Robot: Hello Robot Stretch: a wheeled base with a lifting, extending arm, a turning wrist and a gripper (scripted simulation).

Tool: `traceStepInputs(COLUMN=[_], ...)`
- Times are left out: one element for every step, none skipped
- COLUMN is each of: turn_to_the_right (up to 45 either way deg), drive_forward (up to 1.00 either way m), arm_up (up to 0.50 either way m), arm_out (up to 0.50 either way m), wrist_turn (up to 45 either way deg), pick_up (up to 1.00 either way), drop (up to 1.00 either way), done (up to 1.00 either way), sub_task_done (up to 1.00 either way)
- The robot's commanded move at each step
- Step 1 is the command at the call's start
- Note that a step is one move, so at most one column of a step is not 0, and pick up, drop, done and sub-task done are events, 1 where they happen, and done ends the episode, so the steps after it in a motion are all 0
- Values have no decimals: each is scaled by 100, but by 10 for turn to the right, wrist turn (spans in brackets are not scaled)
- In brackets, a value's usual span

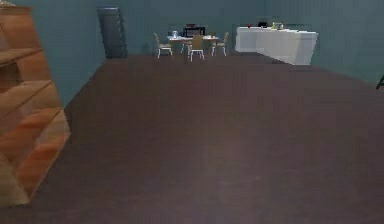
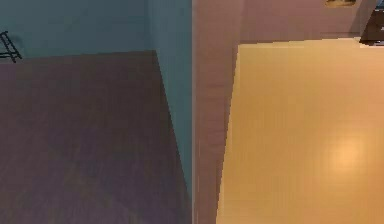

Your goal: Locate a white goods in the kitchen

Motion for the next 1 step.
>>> traceStepInputs(turn_to_the_right=[0], drive_forward=[5], arm_up=[0], arm_out=[0], wrist_turn=[0], pick_up=[0], drop=[0], done=[0], sub_task_done=[0])
